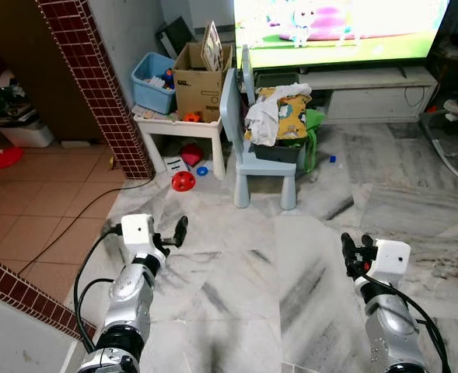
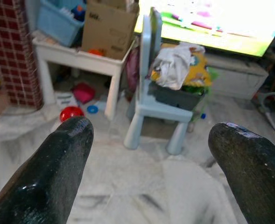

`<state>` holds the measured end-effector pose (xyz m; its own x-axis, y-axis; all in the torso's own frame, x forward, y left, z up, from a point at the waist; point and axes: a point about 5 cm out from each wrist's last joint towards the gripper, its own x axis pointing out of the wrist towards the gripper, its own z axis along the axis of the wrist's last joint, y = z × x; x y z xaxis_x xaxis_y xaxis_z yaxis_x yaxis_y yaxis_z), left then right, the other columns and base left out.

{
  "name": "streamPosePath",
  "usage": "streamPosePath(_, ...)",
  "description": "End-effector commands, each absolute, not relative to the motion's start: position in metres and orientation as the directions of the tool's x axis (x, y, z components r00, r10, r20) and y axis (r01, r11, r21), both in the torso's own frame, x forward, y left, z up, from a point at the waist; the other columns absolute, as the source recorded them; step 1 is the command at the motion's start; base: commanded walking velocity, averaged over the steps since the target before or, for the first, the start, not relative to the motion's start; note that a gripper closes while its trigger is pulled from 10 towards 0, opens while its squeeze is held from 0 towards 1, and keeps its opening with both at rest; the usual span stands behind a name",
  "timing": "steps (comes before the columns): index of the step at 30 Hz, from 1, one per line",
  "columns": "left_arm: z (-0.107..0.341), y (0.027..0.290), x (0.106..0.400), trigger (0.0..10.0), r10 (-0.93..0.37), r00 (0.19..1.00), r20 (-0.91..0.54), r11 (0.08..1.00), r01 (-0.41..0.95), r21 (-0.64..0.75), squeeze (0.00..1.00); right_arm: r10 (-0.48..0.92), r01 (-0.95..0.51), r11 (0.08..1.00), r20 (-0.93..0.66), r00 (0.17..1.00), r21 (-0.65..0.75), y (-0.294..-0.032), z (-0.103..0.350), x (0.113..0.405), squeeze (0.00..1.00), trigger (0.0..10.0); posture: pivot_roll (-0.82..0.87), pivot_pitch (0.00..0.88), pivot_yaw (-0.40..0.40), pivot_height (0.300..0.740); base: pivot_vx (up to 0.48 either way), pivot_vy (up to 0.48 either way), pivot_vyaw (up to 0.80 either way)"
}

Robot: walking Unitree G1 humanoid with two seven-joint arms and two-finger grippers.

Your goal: Hang keys on a hook

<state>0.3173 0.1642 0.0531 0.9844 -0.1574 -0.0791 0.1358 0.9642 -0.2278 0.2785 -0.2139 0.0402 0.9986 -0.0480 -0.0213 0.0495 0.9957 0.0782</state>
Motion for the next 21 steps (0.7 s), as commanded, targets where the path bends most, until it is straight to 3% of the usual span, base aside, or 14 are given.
streamPosePath(1,0.066,0.166,0.325,10.0,-0.168,0.985,-0.043,0.969,0.157,-0.192,0.0,-0.026,0.024,0.998,0.021,0.999,0.065,-0.209,0.055,0.289,0.0,10.0,-0.09,0.0,0.062,0.74,0.0,0.0,0.0)
streamPosePath(11,0.092,0.17,0.323,10.0,-0.18,0.98,0.083,0.973,0.19,-0.129,0.0,-0.003,-0.007,0.997,0.136,0.991,0.071,-0.208,0.09,0.294,0.0,10.0,-0.1,0.0,0.062,0.74,0.0,0.0,0.0)
streamPosePath(21,0.1,0.169,0.323,10.0,-0.239,0.966,0.095,0.959,0.25,-0.132,0.0,0.071,-0.074,0.997,0.147,0.987,0.015,-0.209,0.099,0.291,0.03,10.0,-0.11,0.0,0.073,0.74,0.0,0.0,0.0)
